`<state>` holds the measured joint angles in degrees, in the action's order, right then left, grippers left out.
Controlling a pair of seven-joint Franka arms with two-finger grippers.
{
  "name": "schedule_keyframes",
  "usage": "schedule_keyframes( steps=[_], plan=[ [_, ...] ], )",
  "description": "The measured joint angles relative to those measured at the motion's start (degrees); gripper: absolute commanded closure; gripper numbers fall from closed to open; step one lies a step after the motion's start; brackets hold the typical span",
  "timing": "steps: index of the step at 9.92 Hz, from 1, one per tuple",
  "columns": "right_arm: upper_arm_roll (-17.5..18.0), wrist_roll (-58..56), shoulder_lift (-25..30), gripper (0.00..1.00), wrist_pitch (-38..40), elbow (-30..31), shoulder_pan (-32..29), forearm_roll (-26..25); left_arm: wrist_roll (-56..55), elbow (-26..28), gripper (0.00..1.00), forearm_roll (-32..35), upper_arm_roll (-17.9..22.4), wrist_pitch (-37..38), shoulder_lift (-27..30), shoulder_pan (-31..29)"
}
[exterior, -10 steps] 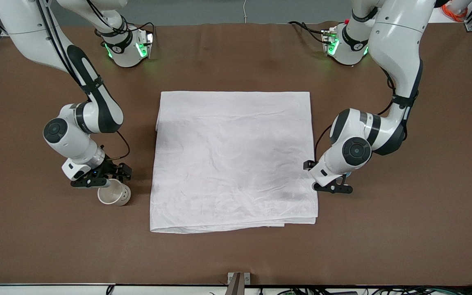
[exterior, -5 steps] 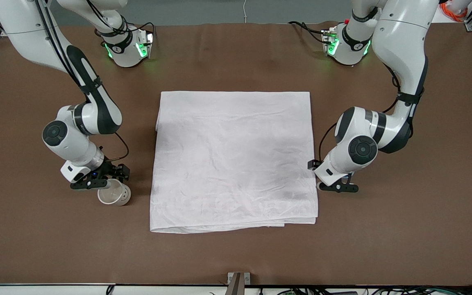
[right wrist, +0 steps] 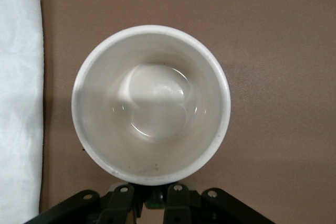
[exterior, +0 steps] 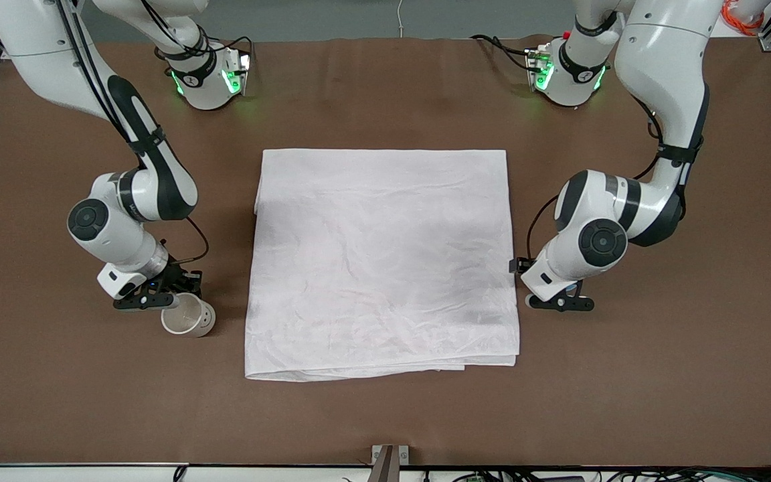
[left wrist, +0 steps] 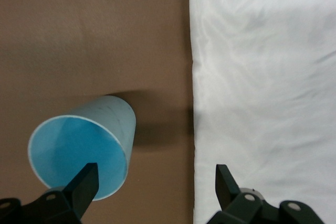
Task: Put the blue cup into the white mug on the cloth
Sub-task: 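Close the right gripper on the mug while the left gripper grasps the cup, then carry the white mug with the right gripper onto the cloth center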
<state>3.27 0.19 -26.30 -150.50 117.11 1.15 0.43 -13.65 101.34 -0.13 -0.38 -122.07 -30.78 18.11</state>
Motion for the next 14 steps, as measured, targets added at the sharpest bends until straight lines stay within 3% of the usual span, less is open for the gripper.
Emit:
schedule_keyframes(
  steps=[1, 3, 5, 8, 10, 12, 14],
  plan=[
    [0.0, 0.0, 0.0, 0.98, 0.7, -0.2, 0.0, 0.0, 0.0, 0.2, 0.10, 0.5, 0.0, -0.3, -1.1, 0.0],
    [0.0, 0.3, 0.0, 0.99, 3.9, -1.7, 0.0, 0.0, 0.0, 0.2, 0.48, 2.5, 0.0, -0.7, -2.3, -0.2],
    [0.1, 5.2, 0.7, 0.98, 11.3, -6.5, 0.6, -0.1, 0.0, -0.1, 0.73, 2.9, 0.0, -0.7, -2.3, -0.2],
    [0.9, 18.5, 4.5, 0.98, 19.9, -10.2, 6.7, -0.1, 0.0, -0.5, 1.00, 3.0, 0.0, -0.7, -2.3, -0.2],
    [1.5, 31.9, 5.6, 0.98, 21.2, -10.2, 16.4, -0.1, 0.0, -0.8, 1.00, 3.7, 0.3, -0.5, -2.0, -0.4],
    [1.6, 44.1, 5.6, 0.99, 18.2, -10.4, 28.3, -0.1, 0.0, -1.3, 1.00, 3.7, 0.2, -0.7, -1.7, -0.4],
    [1.5, 51.8, 4.9, 0.99, 14.2, -10.5, 36.3, 0.0, 0.2, -3.2, 1.00, 3.7, 0.0, 0.4, 0.0, -0.4]
  ],
)
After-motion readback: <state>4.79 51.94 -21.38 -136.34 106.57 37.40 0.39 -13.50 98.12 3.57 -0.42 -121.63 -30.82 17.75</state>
